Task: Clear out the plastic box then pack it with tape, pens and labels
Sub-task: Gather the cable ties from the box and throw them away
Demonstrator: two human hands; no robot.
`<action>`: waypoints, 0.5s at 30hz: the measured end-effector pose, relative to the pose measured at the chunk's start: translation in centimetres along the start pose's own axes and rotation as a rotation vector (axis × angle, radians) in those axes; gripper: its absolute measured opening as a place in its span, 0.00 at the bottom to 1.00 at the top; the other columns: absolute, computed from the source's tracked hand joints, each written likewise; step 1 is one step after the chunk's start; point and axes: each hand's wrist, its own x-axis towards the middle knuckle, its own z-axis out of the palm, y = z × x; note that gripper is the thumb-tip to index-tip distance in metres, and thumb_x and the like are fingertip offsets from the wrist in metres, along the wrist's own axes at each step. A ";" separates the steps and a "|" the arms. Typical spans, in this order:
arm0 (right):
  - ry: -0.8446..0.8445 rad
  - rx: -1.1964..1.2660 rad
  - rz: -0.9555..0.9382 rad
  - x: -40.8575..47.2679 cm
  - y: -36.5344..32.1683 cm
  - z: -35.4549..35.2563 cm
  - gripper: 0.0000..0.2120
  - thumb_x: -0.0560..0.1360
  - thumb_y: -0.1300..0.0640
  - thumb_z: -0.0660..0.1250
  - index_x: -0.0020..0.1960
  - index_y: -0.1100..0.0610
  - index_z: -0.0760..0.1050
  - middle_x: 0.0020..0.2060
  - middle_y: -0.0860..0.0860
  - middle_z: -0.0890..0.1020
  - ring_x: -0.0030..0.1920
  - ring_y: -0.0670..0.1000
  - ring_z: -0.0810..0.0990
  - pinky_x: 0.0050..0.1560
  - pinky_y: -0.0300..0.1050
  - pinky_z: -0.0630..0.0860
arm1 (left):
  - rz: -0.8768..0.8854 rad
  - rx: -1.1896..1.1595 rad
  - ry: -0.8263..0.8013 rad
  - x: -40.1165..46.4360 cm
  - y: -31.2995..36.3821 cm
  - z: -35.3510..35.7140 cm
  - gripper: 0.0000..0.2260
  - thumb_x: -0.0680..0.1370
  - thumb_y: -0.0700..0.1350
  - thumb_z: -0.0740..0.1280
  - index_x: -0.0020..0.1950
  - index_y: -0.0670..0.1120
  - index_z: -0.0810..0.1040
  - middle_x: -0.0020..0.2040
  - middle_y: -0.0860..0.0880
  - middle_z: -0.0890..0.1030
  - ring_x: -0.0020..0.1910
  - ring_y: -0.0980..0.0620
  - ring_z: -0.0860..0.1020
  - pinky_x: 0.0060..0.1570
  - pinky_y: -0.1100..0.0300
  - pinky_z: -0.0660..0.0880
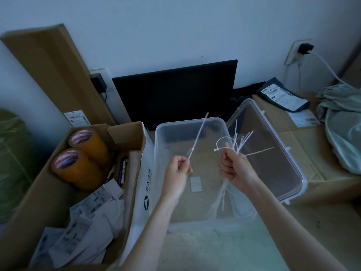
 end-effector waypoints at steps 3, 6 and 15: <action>-0.037 -0.021 -0.043 0.0 0.1 0.2 0.20 0.80 0.63 0.58 0.30 0.54 0.65 0.22 0.47 0.58 0.19 0.43 0.55 0.20 0.32 0.53 | 0.128 0.090 -0.031 -2.3 0.3 0.6 0.04 0.80 0.41 0.63 0.47 0.43 0.75 0.35 0.53 0.79 0.34 0.58 0.76 0.39 0.67 0.70; -0.030 -0.032 -0.040 -0.1 0.1 0.5 0.07 0.78 0.69 0.58 0.45 0.62 0.73 0.21 0.47 0.59 0.19 0.42 0.55 0.18 0.31 0.54 | 0.226 0.226 -0.106 -3.3 -0.1 1.3 0.04 0.79 0.41 0.65 0.44 0.46 0.75 0.35 0.52 0.81 0.30 0.58 0.74 0.33 0.67 0.68; 0.085 0.132 -0.047 0.6 0.2 -0.3 0.23 0.82 0.52 0.55 0.29 0.54 0.58 0.26 0.50 0.63 0.27 0.48 0.64 0.30 0.40 0.66 | 0.273 0.408 -0.202 -3.3 -1.3 0.5 0.04 0.77 0.44 0.68 0.42 0.48 0.76 0.39 0.53 0.79 0.36 0.58 0.75 0.42 0.58 0.74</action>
